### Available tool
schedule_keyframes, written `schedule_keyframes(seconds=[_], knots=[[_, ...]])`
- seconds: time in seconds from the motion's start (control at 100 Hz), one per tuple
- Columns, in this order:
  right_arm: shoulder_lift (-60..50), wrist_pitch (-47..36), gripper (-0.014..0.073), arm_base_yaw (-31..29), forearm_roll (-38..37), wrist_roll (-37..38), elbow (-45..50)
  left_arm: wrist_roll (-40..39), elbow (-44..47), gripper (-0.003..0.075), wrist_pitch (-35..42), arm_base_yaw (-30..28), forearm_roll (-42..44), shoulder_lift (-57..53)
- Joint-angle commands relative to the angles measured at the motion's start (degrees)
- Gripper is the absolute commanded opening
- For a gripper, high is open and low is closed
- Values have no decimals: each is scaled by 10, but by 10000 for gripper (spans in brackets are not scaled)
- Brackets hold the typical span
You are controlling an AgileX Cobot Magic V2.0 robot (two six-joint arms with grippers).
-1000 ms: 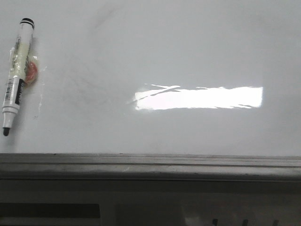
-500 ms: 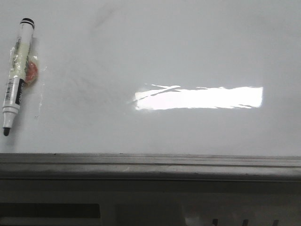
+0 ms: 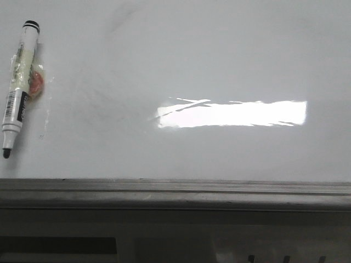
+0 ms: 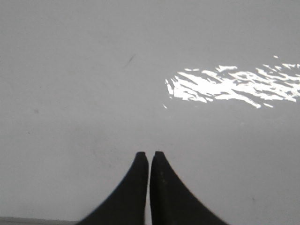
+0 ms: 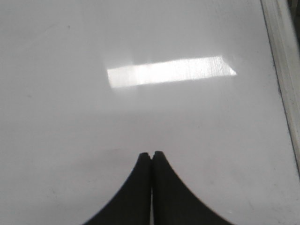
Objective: Write number 6 on whiteboard
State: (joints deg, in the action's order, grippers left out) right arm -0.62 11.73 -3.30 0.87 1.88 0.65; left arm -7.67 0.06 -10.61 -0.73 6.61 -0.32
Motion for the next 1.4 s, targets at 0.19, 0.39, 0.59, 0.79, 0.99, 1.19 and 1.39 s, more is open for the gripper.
schedule_keyframes(seconds=[0.19, 0.39, 0.59, 0.79, 0.99, 1.19, 1.39], knots=[[-9, -99, -64, -4, 66, 0, 8, -16, 8, -20, 124, 0, -6, -16], [-8, -28, -64, -3, 91, 0, -28, -16, -66, -20, 82, 0, -6, 16], [56, -6, -64, -3, 91, 0, -52, -16, -171, -20, 9, 0, -4, 118], [134, -18, -64, -3, 91, 0, -108, -16, -190, -20, 33, 0, -4, 176], [158, -59, -64, -3, 91, 0, -113, -16, -190, 179, 57, 0, -3, 188], [158, -59, -64, -3, 91, 0, -113, -16, -181, 285, 113, 1, -1, 198], [158, -60, -64, -3, 91, 0, -113, -14, -181, 286, 162, 56, 10, 221]])
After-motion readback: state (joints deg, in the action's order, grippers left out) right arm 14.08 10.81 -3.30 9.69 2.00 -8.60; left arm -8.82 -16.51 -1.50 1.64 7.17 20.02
